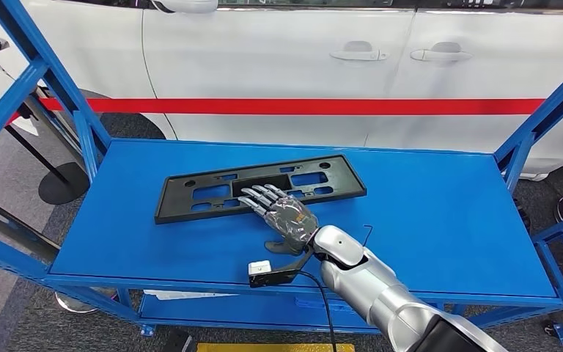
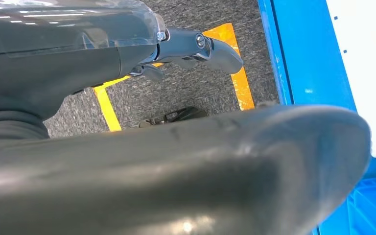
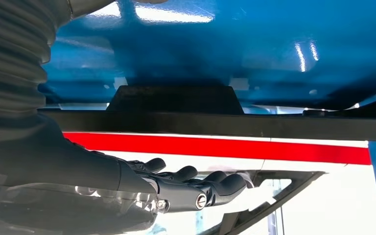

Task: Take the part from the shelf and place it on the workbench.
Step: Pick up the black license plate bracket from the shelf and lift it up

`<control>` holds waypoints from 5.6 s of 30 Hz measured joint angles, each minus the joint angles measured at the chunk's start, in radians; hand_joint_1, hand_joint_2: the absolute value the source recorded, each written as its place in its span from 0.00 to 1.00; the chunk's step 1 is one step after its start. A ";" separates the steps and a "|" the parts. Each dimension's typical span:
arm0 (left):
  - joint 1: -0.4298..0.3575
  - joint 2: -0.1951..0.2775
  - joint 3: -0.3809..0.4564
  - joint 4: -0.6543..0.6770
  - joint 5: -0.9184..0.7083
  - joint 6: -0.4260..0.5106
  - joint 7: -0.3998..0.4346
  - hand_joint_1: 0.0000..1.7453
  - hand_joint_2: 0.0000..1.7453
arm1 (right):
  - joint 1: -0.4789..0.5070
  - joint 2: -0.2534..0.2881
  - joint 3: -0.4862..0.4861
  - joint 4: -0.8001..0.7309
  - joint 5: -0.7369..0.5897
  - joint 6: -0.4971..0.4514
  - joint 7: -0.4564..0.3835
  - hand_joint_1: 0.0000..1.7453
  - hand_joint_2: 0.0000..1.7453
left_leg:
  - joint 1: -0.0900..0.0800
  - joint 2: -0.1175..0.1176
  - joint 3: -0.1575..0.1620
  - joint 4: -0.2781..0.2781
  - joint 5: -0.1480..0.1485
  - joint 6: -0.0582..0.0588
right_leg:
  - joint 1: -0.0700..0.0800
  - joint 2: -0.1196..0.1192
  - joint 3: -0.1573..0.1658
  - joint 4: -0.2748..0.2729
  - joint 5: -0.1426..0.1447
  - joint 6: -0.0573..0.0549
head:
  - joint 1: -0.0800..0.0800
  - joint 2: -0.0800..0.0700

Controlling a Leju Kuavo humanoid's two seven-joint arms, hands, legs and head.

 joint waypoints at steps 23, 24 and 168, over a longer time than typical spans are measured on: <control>0.002 0.000 0.034 0.000 0.040 -0.015 0.002 0.00 0.00 | 0.014 0.000 -0.018 0.000 0.007 0.000 0.006 0.00 1.00 | -0.008 0.000 0.002 0.001 -0.009 0.023 | -0.010 0.000 0.005 0.008 0.006 0.025 | 0.000 0.000; 0.002 0.000 0.034 0.000 0.039 -0.015 0.002 0.00 0.00 | 0.015 0.000 -0.018 0.000 0.008 0.000 0.007 0.00 1.00 | -0.007 0.001 0.008 -0.003 -0.009 0.029 | -0.010 0.000 0.004 0.019 0.003 0.029 | 0.000 0.000; 0.016 -0.003 0.055 0.000 0.033 0.000 0.017 0.00 0.00 | -0.186 -0.098 -0.276 -0.258 -0.297 0.076 0.014 1.00 1.00 | 0.002 0.000 0.008 -0.011 0.004 0.007 | -0.011 0.000 0.059 -0.022 -0.034 0.015 | -0.001 0.000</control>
